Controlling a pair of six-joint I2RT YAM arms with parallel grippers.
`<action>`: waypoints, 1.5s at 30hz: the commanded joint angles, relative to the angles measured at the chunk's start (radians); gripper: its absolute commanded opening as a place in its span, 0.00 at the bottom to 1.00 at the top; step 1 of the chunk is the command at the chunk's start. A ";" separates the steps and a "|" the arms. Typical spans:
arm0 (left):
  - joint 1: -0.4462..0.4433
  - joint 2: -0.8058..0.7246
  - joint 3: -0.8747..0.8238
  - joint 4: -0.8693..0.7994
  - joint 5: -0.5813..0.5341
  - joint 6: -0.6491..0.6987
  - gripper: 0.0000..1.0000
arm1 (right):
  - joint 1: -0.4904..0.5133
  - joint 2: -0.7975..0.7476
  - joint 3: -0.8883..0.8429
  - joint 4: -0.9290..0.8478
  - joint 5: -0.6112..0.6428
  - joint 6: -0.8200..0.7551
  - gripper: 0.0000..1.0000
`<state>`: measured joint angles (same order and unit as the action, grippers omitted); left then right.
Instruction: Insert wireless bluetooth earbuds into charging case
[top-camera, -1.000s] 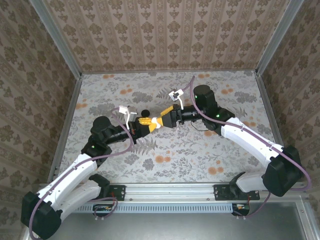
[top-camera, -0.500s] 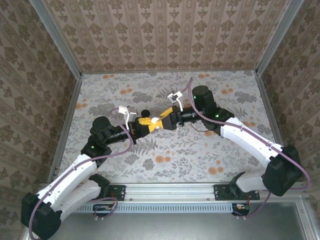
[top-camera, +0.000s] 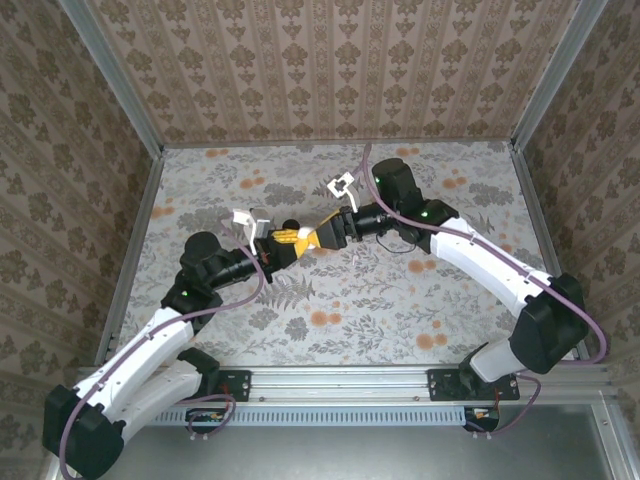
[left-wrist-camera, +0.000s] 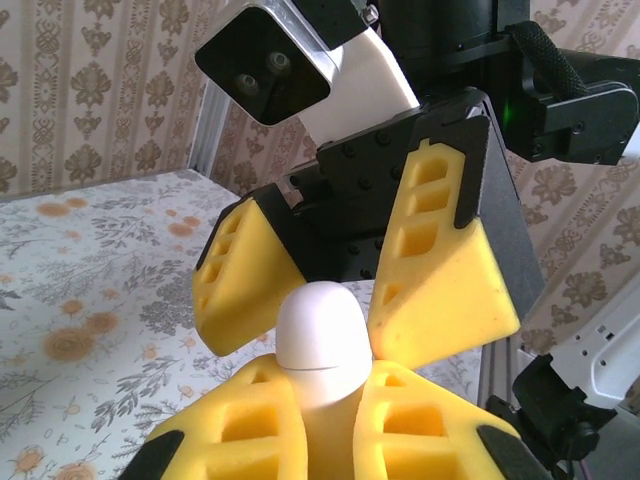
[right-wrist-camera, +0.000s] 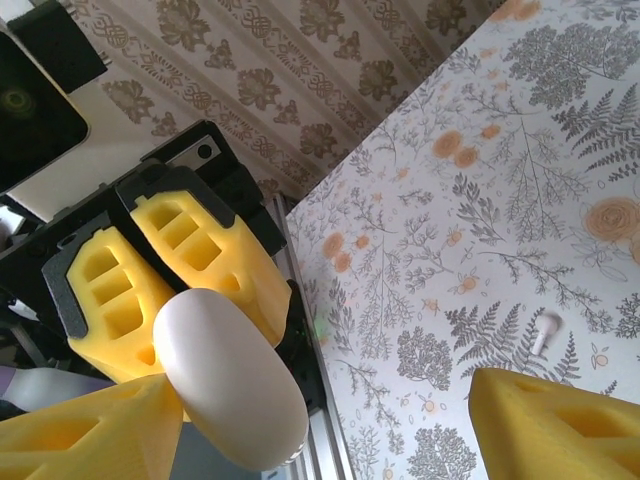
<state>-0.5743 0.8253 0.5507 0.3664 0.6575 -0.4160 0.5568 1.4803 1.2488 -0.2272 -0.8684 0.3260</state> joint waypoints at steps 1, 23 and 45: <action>-0.021 -0.014 0.021 0.058 0.133 -0.001 0.00 | -0.067 0.065 0.016 0.032 0.086 0.094 0.75; 0.017 0.047 0.039 0.051 0.101 0.001 0.00 | -0.094 -0.074 -0.146 0.226 -0.058 0.148 0.76; 0.019 0.101 0.101 0.082 0.177 -0.069 0.00 | -0.053 -0.046 -0.179 0.293 -0.034 0.146 0.76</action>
<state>-0.5598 0.9360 0.6144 0.3901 0.7929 -0.4606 0.5137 1.3930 1.0485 0.1120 -0.9241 0.5003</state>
